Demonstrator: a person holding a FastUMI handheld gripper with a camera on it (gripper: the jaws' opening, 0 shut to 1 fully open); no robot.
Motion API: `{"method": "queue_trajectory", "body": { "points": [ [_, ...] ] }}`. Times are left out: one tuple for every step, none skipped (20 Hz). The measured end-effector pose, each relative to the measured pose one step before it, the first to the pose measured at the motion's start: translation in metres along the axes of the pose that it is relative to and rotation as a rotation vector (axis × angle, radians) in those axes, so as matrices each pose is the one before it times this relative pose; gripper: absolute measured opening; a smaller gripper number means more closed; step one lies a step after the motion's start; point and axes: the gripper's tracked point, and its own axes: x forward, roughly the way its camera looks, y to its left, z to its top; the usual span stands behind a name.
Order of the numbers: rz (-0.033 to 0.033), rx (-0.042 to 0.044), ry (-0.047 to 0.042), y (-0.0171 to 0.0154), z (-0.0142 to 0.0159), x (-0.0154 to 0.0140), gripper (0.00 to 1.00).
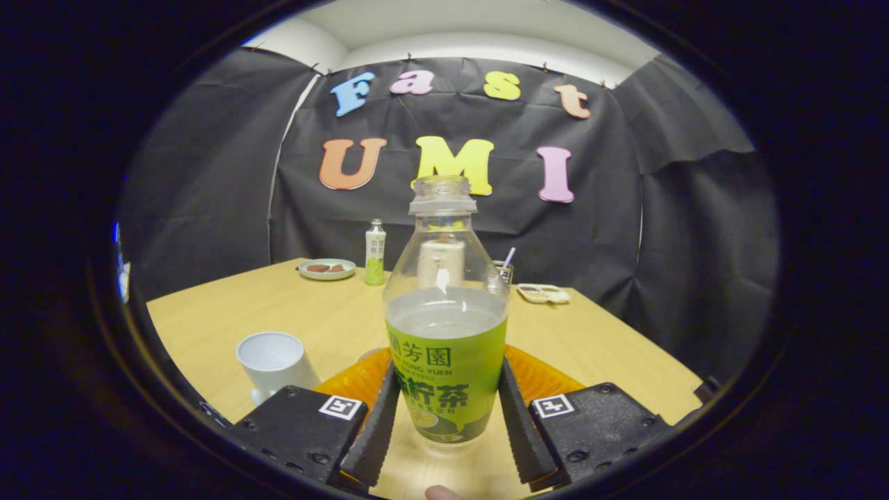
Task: Take the bottle from table, then pour the juice into the cup, finally place the bottle on the coaster
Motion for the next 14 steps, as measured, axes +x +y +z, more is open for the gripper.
{"method": "queue_trajectory", "body": {
  "points": [
    [-0.01984, -0.05809, -0.01399, -0.00307, 0.00784, 0.00049, 0.75],
    [-0.00874, -0.05590, 0.00086, 0.00049, 0.00352, 0.00062, 0.75],
    [-0.01077, -0.05464, 0.00030, -0.00045, 0.00252, 0.00176, 0.75],
    [-0.01486, -0.06411, -0.00481, -0.00250, 0.00561, 0.00159, 0.75],
    [-0.01815, -0.05951, -0.00013, -0.00384, 0.00331, 0.00127, 0.75],
    [-0.01367, -0.05771, -0.00089, -0.00175, 0.00253, 0.00106, 0.75],
    [-0.00836, -0.04910, -0.00335, -0.00130, 0.00267, 0.00092, 0.75],
    [-0.00926, -0.04123, -0.00298, -0.00187, 0.00270, 0.00187, 0.76],
    [-0.01282, -0.03512, -0.00737, -0.00294, 0.00255, 0.00161, 0.76],
    [-0.01490, -0.03376, -0.00337, -0.00246, 0.00108, 0.00157, 0.76],
    [-0.00849, -0.03520, -0.00373, 0.00021, 0.00078, 0.00218, 0.75],
    [-0.00697, -0.03728, -0.00046, 0.00138, 0.00010, 0.00050, 0.75],
    [-0.00803, -0.03782, -0.00442, 0.00141, -0.00009, 0.00226, 0.75],
    [-0.01073, -0.04027, -0.00318, 0.00167, 0.00014, 0.00124, 0.75]
  ]
}}
